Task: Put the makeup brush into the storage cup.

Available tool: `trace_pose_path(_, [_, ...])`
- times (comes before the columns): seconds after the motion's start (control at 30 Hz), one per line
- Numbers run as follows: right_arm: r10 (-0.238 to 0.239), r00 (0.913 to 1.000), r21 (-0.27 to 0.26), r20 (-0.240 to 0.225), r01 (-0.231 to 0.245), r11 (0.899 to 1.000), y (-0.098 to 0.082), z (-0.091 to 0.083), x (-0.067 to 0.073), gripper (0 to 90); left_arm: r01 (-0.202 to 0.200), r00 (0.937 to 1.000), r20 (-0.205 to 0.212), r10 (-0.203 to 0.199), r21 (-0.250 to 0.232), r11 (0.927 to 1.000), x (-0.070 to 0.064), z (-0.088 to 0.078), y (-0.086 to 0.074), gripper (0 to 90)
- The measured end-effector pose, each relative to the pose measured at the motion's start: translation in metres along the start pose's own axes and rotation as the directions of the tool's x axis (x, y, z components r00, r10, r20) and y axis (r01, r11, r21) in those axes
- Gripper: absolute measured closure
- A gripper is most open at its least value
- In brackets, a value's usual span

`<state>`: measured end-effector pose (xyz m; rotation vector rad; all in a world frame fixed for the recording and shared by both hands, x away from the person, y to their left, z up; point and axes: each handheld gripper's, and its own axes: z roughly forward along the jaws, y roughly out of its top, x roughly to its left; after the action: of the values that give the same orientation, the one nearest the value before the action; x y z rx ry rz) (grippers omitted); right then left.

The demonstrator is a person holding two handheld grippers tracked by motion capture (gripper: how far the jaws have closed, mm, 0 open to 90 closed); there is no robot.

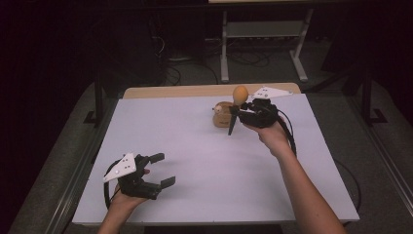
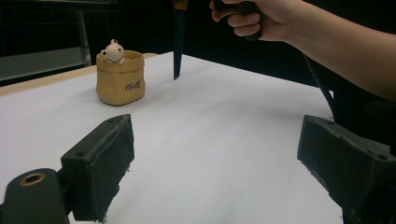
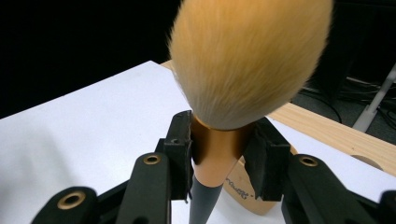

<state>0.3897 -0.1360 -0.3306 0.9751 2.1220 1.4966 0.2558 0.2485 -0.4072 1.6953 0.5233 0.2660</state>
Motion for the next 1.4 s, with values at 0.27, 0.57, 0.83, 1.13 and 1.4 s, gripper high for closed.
trace_pose_path(0.27, [0.011, 0.9999, -0.007, 0.011, -0.011, 1.0, 0.006, 0.005, -0.006, 63.2, 0.002, 1.0, 0.002, -0.002, 0.0, 1.0, 0.0, 0.0, 0.0, 10.4])
trace_pose_path(0.57, [0.008, 0.9996, -0.014, 0.025, -0.008, 1.0, 0.016, 0.007, -0.01, 63.1, 0.001, 1.0, 0.001, -0.001, -0.003, 1.0, 0.0, -0.001, 0.0, 10.4])
trace_pose_path(0.83, [0.013, 0.9986, -0.025, 0.051, -0.012, 1.0, 0.023, 0.008, -0.015, 63.2, 0.005, 1.0, 0.0, -0.005, -0.005, 1.0, 0.0, -0.001, 0.0, 10.4])
trace_pose_path(1.13, [0.011, 0.9967, -0.039, 0.081, -0.008, 0.999, 0.03, 0.015, -0.021, 63.2, 0.002, 1.0, 0.001, -0.002, -0.003, 1.0, 0.0, -0.002, 0.001, 10.4])
trace_pose_path(1.4, [0.016, 0.9945, -0.042, 0.104, -0.012, 0.999, 0.032, 0.022, -0.027, 63.1, 0.006, 1.0, 0.004, -0.006, -0.002, 1.0, 0.0, -0.001, 0.0, 10.4])
